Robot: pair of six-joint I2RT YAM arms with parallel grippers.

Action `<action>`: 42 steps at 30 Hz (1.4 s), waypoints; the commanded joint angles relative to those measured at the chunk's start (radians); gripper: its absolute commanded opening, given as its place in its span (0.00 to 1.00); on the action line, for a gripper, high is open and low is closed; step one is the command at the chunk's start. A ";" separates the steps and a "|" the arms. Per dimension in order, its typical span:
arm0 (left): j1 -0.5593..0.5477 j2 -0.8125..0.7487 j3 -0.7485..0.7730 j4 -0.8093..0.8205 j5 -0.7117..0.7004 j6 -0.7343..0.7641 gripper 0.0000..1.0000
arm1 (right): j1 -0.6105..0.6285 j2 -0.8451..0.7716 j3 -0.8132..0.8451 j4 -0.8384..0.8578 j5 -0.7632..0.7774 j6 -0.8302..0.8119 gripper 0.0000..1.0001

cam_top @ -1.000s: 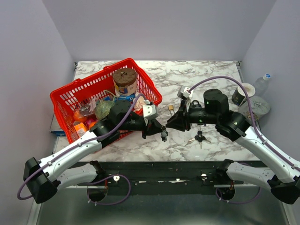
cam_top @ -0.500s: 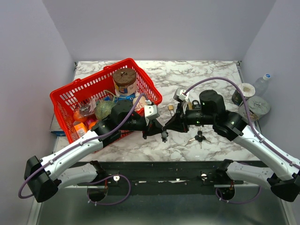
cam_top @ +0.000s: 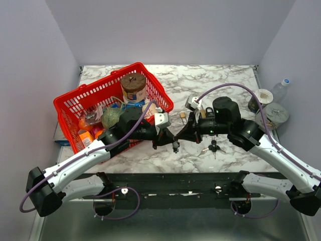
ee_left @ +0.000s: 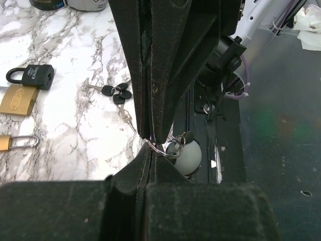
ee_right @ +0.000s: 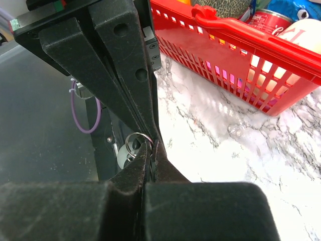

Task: Unlock with the key
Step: Pick up the key from the center of the board.

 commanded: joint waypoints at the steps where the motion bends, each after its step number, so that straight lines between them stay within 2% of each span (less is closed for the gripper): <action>1: -0.008 0.003 0.040 0.029 0.020 -0.015 0.00 | 0.010 -0.003 -0.015 0.012 0.036 -0.011 0.01; 3: -0.008 0.008 0.047 0.024 0.010 -0.023 0.01 | 0.010 -0.012 -0.022 0.034 0.057 -0.010 0.01; 4: -0.008 0.008 0.047 0.023 0.004 -0.029 0.09 | 0.010 -0.015 -0.025 0.043 0.067 -0.011 0.01; 5: -0.008 0.009 0.050 0.020 -0.002 -0.031 0.35 | 0.010 -0.020 -0.036 0.057 0.077 -0.013 0.01; 8: -0.008 0.008 0.061 -0.005 -0.039 -0.032 0.70 | 0.010 -0.035 -0.041 0.066 0.160 -0.024 0.01; 11: -0.008 -0.004 0.073 -0.034 -0.068 -0.014 0.82 | 0.010 -0.061 -0.050 0.080 0.293 -0.033 0.01; 16: -0.002 -0.032 0.101 -0.091 -0.123 0.012 0.85 | 0.010 -0.096 -0.073 0.135 0.456 -0.123 0.01; 20: 0.010 -0.055 0.136 -0.112 -0.198 -0.055 0.85 | 0.013 -0.109 -0.079 0.213 0.537 -0.188 0.01; 23: 0.012 -0.064 0.174 -0.092 -0.285 -0.214 0.82 | 0.013 -0.109 -0.082 0.271 0.551 -0.223 0.01; 24: 0.012 -0.063 0.184 -0.083 -0.327 -0.339 0.82 | 0.014 -0.107 -0.084 0.285 0.551 -0.231 0.01; 27: 0.021 -0.038 0.208 -0.054 -0.451 -0.545 0.81 | 0.024 -0.098 -0.084 0.335 0.576 -0.261 0.01; 28: 0.027 -0.029 0.211 -0.048 -0.460 -0.663 0.81 | 0.027 -0.092 -0.085 0.344 0.577 -0.269 0.01; 32: 0.065 0.031 0.208 0.044 -0.410 -0.852 0.79 | 0.059 -0.080 -0.091 0.390 0.585 -0.301 0.01; 42: 0.092 0.080 0.179 0.147 -0.448 -1.009 0.77 | 0.192 -0.072 -0.142 0.439 0.721 -0.418 0.01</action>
